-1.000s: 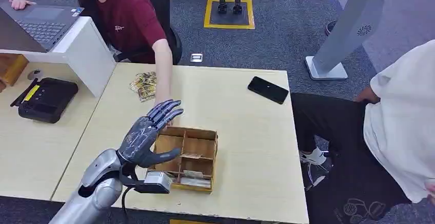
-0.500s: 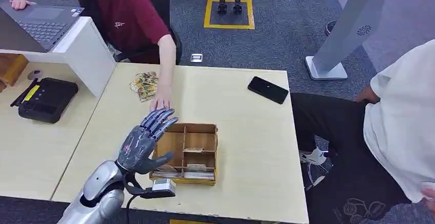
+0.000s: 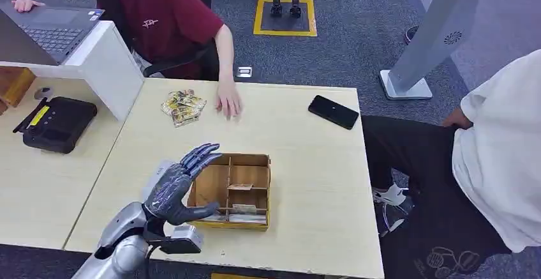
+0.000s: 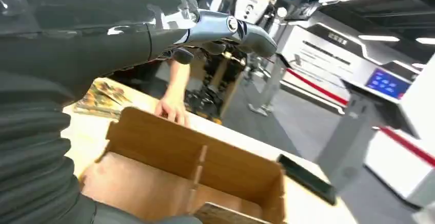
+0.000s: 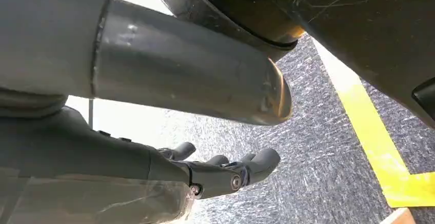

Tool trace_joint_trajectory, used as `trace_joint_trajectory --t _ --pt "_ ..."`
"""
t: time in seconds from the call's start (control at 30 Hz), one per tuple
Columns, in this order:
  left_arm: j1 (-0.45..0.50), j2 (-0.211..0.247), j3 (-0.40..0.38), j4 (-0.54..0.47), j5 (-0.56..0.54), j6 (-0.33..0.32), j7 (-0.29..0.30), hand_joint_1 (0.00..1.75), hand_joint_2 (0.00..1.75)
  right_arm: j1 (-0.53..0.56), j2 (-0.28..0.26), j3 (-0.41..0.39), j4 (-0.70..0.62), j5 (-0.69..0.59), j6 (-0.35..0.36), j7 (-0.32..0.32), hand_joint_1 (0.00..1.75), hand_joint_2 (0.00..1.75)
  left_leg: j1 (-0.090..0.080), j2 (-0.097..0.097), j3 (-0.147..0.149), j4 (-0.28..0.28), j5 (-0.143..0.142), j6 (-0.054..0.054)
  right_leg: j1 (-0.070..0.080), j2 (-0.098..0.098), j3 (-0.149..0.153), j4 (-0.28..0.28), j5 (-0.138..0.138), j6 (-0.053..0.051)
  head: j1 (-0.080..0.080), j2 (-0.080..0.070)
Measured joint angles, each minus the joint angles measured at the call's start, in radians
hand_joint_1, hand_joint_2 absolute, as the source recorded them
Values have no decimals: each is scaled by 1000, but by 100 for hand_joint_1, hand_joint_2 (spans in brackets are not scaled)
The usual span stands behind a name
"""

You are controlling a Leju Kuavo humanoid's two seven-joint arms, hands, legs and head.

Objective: Pass the card to the sensor for recognition and then transmit it.

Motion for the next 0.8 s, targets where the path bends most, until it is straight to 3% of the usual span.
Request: trace_joint_trajectory --t 0.17,0.47,0.8 --pt "14 9 21 -37 -10 -33 -8 0 175 0 0 0 0 -3 -2 -1 0 0 0 0 0 0 0 0 0 0 0 0 0 0 0 0" --pt "62 50 71 -41 -116 32 15 0 175 3 -5 0 0 -9 -4 0 0 0 0 0 0 0 0 0 0 0 0 0 0 0 0 0" --pt "101 74 83 -41 -155 58 35 0 175 4 -11 -1 0 -9 -3 -18 0 0 0 0 0 0 0 0 0 0 0 0 0 0 0 0"
